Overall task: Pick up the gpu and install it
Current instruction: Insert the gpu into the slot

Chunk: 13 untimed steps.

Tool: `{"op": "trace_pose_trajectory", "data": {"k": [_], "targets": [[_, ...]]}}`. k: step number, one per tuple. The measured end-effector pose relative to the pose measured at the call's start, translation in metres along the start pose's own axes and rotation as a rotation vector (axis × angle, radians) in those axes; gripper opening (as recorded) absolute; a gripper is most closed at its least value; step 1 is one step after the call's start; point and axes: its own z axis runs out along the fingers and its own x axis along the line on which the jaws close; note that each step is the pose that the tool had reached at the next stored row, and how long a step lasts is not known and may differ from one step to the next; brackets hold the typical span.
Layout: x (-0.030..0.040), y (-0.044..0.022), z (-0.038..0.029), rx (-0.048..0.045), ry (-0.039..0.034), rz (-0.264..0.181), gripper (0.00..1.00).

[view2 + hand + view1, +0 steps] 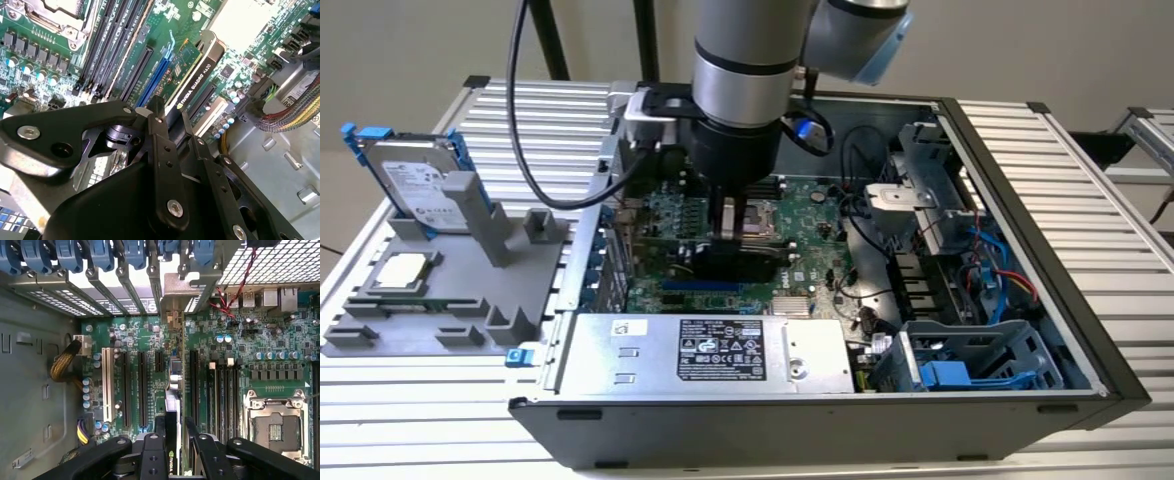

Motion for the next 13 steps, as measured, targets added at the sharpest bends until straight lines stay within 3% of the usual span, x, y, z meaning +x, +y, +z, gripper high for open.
{"op": "trace_pose_trajectory", "data": {"k": [13], "targets": [[0.0011, 0.0068, 0.0052, -0.0002, 0.0005, 0.000, 0.00]]}}
